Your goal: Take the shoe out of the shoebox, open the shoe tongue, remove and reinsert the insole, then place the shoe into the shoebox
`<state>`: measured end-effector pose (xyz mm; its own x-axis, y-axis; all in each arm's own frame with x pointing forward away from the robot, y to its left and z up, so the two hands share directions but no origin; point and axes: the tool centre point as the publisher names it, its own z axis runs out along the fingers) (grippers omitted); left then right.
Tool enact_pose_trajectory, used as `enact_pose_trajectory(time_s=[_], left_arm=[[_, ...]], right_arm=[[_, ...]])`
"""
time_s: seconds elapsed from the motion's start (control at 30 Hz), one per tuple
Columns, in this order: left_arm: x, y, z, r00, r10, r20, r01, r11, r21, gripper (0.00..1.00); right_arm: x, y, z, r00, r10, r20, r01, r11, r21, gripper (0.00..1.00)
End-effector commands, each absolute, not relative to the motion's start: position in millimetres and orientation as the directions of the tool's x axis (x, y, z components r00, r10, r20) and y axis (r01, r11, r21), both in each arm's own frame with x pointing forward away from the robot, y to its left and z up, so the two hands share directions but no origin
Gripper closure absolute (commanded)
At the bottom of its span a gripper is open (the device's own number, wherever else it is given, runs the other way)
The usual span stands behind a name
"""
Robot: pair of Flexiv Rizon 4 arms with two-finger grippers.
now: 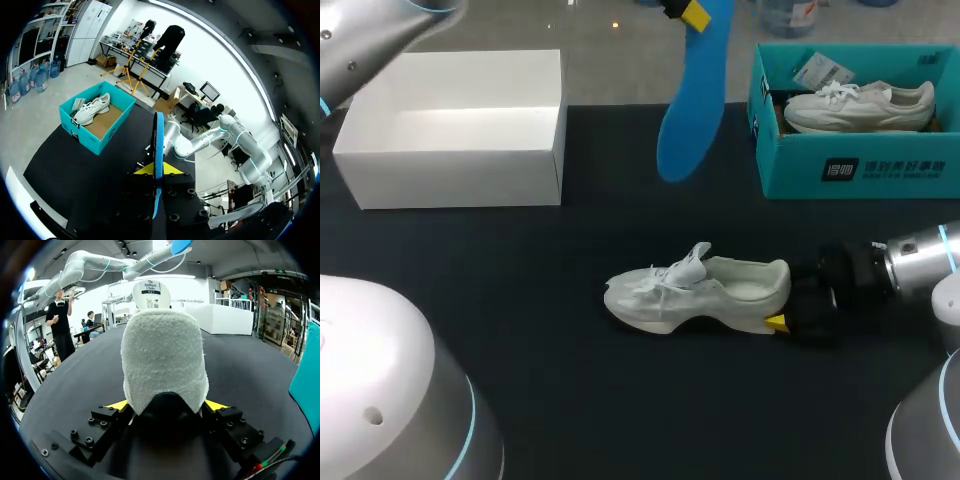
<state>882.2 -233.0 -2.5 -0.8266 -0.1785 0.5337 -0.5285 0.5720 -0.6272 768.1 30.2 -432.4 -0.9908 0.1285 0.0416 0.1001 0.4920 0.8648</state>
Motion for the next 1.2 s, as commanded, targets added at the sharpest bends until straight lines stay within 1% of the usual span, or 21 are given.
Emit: enact_pose_trajectory(time_s=[0.03, 0.33, 0.63, 1.2], left_arm=[[901, -234, 6, -0.803, -0.106, 0.587, -0.522, 0.600, -0.606, 1.00], [913, -218, 13, -0.776, -0.065, 0.627, -0.539, 0.586, -0.605, 1.00], [909, -201, 11, -0.750, -0.050, 0.659, -0.575, 0.540, -0.614, 1.00], [909, -195, 13, -0.725, -0.061, 0.686, -0.613, 0.511, -0.603, 1.00]], right_arm=[[766, 31, -438, -0.991, 0.130, 0.041, 0.101, 0.496, 0.862, 1.00], [766, 31, -438, -0.991, 0.130, 0.041, 0.101, 0.496, 0.862, 1.00], [766, 31, -438, -0.991, 0.130, 0.041, 0.101, 0.496, 0.862, 1.00], [766, 31, -438, -0.991, 0.130, 0.041, 0.101, 0.496, 0.862, 1.00]])
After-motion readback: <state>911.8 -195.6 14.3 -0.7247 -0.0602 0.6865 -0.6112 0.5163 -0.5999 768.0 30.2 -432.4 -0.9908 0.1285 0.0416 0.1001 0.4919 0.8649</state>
